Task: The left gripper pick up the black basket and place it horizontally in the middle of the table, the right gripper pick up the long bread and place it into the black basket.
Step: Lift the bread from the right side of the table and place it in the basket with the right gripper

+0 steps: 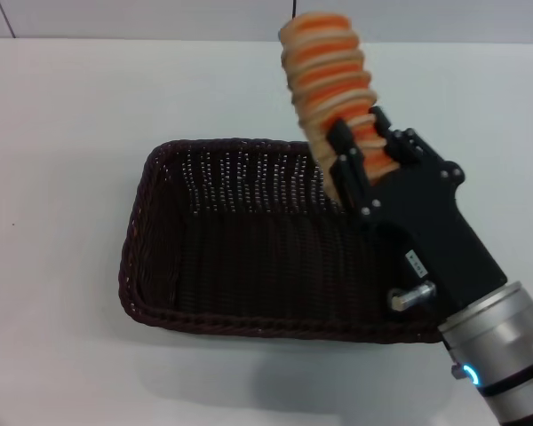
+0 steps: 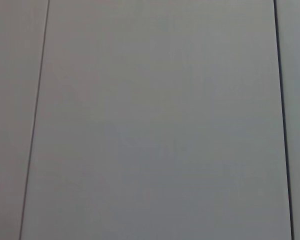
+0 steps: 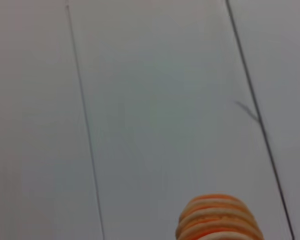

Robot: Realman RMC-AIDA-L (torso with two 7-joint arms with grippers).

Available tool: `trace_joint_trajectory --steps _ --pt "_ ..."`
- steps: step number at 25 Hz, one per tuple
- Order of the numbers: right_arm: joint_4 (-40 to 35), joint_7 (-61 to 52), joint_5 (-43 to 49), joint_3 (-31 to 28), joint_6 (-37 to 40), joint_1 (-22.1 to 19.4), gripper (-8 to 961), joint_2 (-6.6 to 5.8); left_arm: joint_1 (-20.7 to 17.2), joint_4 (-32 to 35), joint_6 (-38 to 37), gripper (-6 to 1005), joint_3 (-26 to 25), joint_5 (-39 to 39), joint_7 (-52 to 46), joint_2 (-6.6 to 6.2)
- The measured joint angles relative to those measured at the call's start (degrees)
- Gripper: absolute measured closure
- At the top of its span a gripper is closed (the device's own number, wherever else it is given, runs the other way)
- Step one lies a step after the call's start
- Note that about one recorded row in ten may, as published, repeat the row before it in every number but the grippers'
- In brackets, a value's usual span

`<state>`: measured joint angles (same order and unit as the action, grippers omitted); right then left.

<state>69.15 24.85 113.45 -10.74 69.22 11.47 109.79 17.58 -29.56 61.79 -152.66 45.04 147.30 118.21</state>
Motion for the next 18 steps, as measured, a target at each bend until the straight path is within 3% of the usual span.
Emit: trace_joint_trajectory --steps 8,18 --pt "0.0 -0.1 0.5 -0.2 -1.2 0.6 589 -0.02 0.1 -0.1 0.1 180 0.0 -0.6 0.0 -0.01" --pt "-0.4 -1.2 2.8 0.0 -2.3 1.4 517 0.00 0.2 -0.1 0.1 180 0.0 -1.1 0.0 -0.17"
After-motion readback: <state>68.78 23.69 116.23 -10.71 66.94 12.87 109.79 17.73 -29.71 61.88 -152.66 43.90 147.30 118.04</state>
